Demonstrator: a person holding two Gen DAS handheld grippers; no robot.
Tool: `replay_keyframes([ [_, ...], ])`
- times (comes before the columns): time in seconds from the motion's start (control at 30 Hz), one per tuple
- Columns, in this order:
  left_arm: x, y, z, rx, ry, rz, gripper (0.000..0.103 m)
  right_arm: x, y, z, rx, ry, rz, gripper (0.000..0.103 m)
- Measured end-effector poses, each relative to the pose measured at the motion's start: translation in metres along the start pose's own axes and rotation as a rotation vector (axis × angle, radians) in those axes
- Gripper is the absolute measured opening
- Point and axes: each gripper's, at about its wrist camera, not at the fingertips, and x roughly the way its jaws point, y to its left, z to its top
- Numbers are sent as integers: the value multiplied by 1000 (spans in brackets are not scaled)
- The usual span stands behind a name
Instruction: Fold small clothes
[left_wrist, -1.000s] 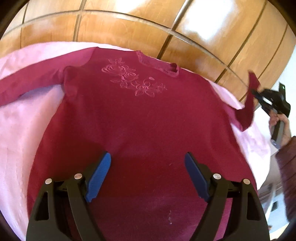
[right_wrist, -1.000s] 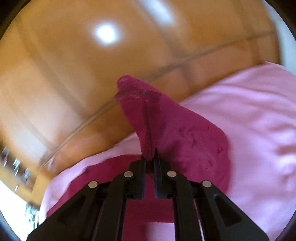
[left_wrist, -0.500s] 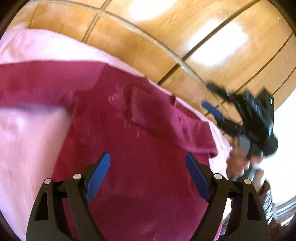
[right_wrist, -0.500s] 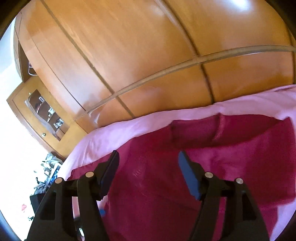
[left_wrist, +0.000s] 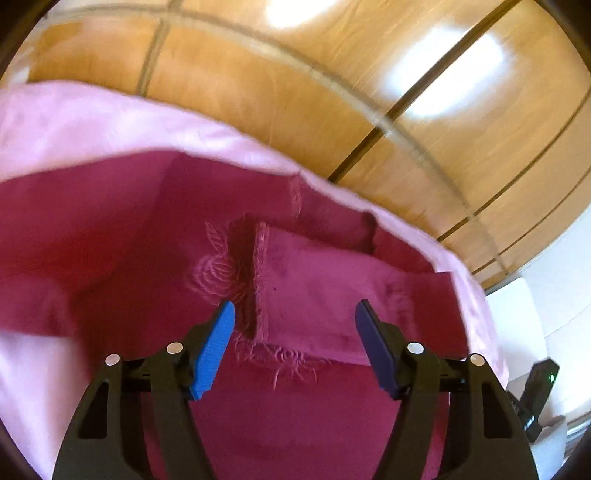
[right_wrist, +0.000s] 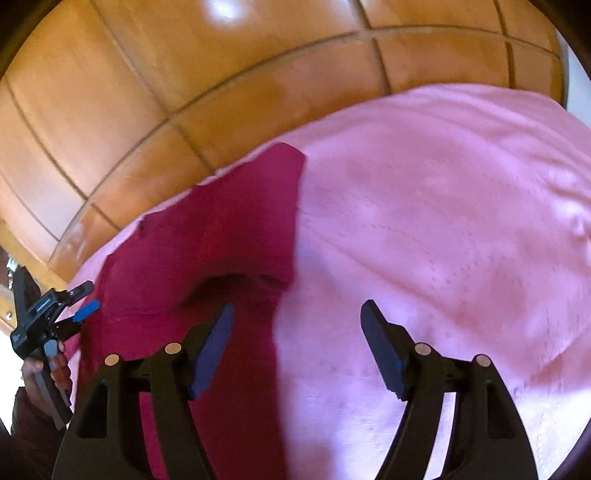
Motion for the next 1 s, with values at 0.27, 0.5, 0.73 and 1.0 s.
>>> replay_keyframes([
  [0.27,6,-15,11,-3,-33,-35,2,24,2,22,19,-74,-9,71],
  [0.5,-51,1,18,21,-184,61,2,47,12,14,-55,6,-54,71],
  [0.73,-7,25,-1,88,-42,225,2,3,24,15,-149,-6,-27,71],
  [1.0,-19,11,6,86,-127,193,2,39,92,52,-271,-57,50,71],
])
